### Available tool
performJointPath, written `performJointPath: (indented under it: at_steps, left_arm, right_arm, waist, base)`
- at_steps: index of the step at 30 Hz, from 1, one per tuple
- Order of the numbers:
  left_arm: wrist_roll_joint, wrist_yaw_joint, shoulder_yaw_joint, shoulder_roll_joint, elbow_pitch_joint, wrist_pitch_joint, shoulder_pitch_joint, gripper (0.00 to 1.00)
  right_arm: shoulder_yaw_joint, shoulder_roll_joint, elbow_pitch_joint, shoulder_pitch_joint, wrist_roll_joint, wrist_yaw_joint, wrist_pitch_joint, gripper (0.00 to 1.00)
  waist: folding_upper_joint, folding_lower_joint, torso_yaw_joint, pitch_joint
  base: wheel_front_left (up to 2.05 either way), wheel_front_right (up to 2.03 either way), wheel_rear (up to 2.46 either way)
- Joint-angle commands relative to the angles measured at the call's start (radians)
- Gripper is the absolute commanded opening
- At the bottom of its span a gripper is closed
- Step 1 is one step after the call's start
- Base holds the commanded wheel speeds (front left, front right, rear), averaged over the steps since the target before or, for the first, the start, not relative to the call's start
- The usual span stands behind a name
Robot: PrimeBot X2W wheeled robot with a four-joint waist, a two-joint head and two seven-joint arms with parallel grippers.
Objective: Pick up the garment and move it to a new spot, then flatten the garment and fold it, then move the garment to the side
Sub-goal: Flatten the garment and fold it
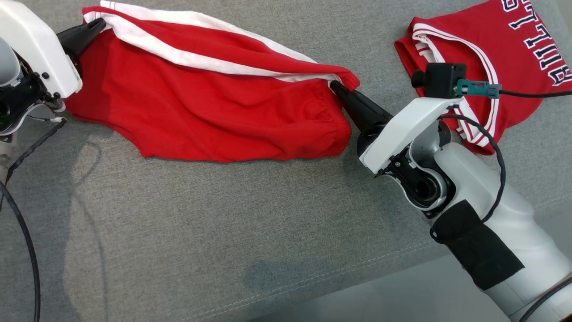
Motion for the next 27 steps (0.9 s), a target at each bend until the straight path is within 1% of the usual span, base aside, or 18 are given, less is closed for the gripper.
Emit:
performJointPath:
  at_steps: [1,2,3,4,5,7,9,12,13,14,16,18,20,23,27]
  left_arm:
    - [-0.002,-0.007,0.018,0.050,-0.017,-0.020,-0.054,0.00]
    - [0.003,-0.007,0.003,0.057,-0.013,-0.031,-0.062,0.00]
    - [0.005,-0.007,-0.009,0.061,-0.003,-0.043,-0.070,0.01]
    - [0.003,-0.007,-0.014,0.063,0.005,-0.061,-0.077,0.35]
    - [0.000,-0.007,-0.016,0.061,0.013,-0.086,-0.084,1.00]
    - [0.003,-0.007,-0.038,0.065,0.010,-0.117,-0.097,1.00]
    - [0.024,-0.007,-0.065,0.078,-0.009,-0.172,-0.108,1.00]
    - [0.083,-0.007,-0.101,0.099,-0.024,-0.276,-0.108,1.00]
    - [0.113,-0.006,-0.107,0.107,-0.022,-0.316,-0.105,1.00]
    - [0.113,-0.006,-0.107,0.107,-0.022,-0.316,-0.105,1.00]
    - [0.152,0.006,-0.115,0.107,-0.030,-0.386,-0.085,1.00]
    - [0.184,0.033,-0.117,0.110,-0.056,-0.451,-0.053,1.00]
    - [0.207,0.062,-0.117,0.116,-0.095,-0.505,-0.006,1.00]
    - [0.224,0.119,-0.109,0.128,-0.175,-0.578,0.083,1.00]
    - [0.242,0.221,-0.089,0.149,-0.300,-0.663,0.222,1.00]
  right_arm:
    - [0.010,0.012,-0.007,-0.007,0.019,0.004,-0.023,0.46]
    - [0.020,0.013,-0.001,-0.016,0.030,0.004,-0.031,0.84]
    - [0.030,0.013,0.003,-0.024,0.038,0.004,-0.040,1.00]
    - [0.039,0.012,0.005,-0.030,0.047,0.004,-0.052,1.00]
    - [0.048,0.009,0.008,-0.035,0.053,0.004,-0.065,1.00]
    - [0.061,-0.001,0.008,-0.039,0.060,0.004,-0.103,1.00]
    - [0.074,-0.022,0.009,-0.036,0.053,0.004,-0.152,1.00]
    - [0.082,-0.054,0.008,-0.011,0.033,0.004,-0.223,1.00]
    - [0.082,-0.067,0.010,-0.001,0.011,0.004,-0.241,1.00]
    - [0.082,-0.067,0.010,-0.001,0.011,0.004,-0.241,1.00]
    - [0.066,-0.084,0.008,0.029,-0.025,0.004,-0.262,1.00]
    - [0.033,-0.096,0.004,0.062,-0.083,0.004,-0.270,1.00]
    - [-0.059,-0.089,-0.032,0.108,-0.151,0.004,-0.272,1.00]
    - [-0.185,-0.068,-0.094,0.200,-0.311,0.004,-0.272,1.00]
    - [-0.326,-0.018,-0.184,0.341,-0.509,0.004,-0.272,1.00]
  waist:
    - [0.0000,0.0000,-0.004,0.008]
    - [0.0000,0.0000,-0.005,0.012]
    - [0.0000,0.0000,-0.006,0.015]
    - [0.0000,0.0000,-0.006,0.018]
    - [0.0000,0.0000,-0.005,0.020]
    - [0.0000,0.0000,0.000,0.023]
    - [0.0000,0.0000,0.009,0.023]
    - [0.0000,0.0000,0.031,0.015]
    - [0.0000,0.0000,0.037,0.011]
    - [0.0000,0.0000,0.037,0.011]
    - [0.0000,0.0000,0.052,0.000]
    - [0.0000,0.0000,0.064,-0.011]
    - [0.0000,0.0000,0.075,-0.022]
    - [0.0000,0.0000,0.091,-0.039]
    - [0.0000,0.0000,0.115,-0.063]
  base:
    - [0.00,0.00,0.00]
    - [0.00,0.00,0.00]
    - [0.00,0.00,0.00]
    - [0.00,0.00,0.00]
    - [0.00,0.00,0.00]
    - [0.00,0.00,0.00]
    - [0.00,0.00,0.00]
    - [0.00,0.00,0.00]
    - [0.00,0.00,0.00]
    - [0.00,0.00,0.00]
    - [0.00,0.00,0.00]
    - [0.00,0.00,0.00]
    - [0.00,0.00,0.00]
    - [0.00,0.00,0.00]
    - [0.00,0.00,0.00]
